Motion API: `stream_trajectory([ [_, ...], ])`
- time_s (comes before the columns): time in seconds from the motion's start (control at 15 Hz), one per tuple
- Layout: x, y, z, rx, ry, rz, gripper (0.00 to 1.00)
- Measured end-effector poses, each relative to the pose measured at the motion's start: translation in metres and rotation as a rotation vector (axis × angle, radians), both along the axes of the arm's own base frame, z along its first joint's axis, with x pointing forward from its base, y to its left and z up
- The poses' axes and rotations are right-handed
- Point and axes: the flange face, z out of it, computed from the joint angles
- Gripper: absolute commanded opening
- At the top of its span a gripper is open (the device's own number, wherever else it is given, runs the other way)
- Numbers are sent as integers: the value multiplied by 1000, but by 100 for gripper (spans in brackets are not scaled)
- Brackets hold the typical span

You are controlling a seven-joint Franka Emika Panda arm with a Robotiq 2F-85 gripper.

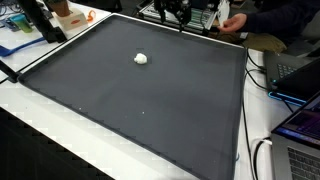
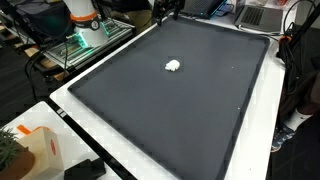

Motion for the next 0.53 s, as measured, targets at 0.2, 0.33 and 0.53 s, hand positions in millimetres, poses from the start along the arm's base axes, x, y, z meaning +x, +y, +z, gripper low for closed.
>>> stream_trajectory([
  [0.2,-6,1,3,62,10,93,100],
  [0.33,-8,-2,10,92,19,137,100],
  [0.53,-12,-10,23,121,27,171,100],
])
